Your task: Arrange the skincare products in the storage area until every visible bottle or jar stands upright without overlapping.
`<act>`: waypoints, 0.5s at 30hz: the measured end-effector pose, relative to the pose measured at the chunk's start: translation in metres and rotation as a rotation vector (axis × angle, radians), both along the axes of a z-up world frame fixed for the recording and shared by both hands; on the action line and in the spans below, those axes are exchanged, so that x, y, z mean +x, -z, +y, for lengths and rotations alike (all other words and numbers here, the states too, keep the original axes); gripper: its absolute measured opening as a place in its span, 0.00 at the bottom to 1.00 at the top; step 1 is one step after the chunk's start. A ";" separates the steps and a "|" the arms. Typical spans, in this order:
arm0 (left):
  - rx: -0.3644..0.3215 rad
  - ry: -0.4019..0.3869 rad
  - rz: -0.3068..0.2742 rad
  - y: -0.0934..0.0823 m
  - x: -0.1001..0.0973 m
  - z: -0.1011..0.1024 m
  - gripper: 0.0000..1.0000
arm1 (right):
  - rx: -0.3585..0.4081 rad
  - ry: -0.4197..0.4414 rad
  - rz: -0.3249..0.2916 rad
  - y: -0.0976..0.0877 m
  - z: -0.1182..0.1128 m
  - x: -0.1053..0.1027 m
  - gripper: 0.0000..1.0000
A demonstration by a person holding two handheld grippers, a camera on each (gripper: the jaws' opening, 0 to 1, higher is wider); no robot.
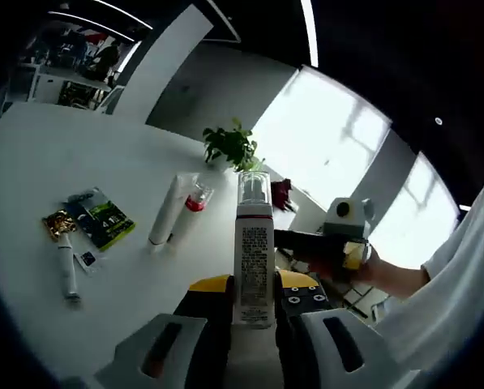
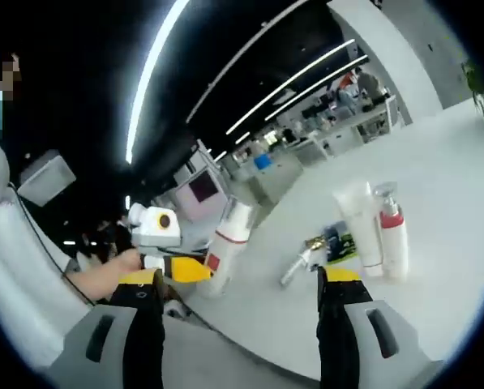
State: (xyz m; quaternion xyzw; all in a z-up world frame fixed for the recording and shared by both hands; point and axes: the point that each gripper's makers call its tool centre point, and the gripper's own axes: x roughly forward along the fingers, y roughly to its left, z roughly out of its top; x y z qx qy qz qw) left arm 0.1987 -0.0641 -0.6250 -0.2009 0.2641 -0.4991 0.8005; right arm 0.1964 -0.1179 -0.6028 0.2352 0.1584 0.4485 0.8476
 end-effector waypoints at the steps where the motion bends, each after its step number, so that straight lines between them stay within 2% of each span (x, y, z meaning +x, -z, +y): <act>1: -0.025 0.021 -0.003 -0.004 -0.005 -0.003 0.21 | 0.033 -0.013 0.006 -0.004 0.004 -0.002 0.77; 4: -0.076 0.062 -0.009 -0.014 -0.017 -0.011 0.21 | 0.145 -0.074 0.011 -0.020 0.019 -0.012 0.70; 10: -0.194 0.132 -0.009 -0.034 -0.036 -0.022 0.21 | 0.234 -0.179 0.034 -0.029 0.035 -0.029 0.53; 15: -0.209 0.141 -0.002 -0.038 -0.044 -0.025 0.21 | 0.284 -0.198 0.037 -0.037 0.038 -0.034 0.41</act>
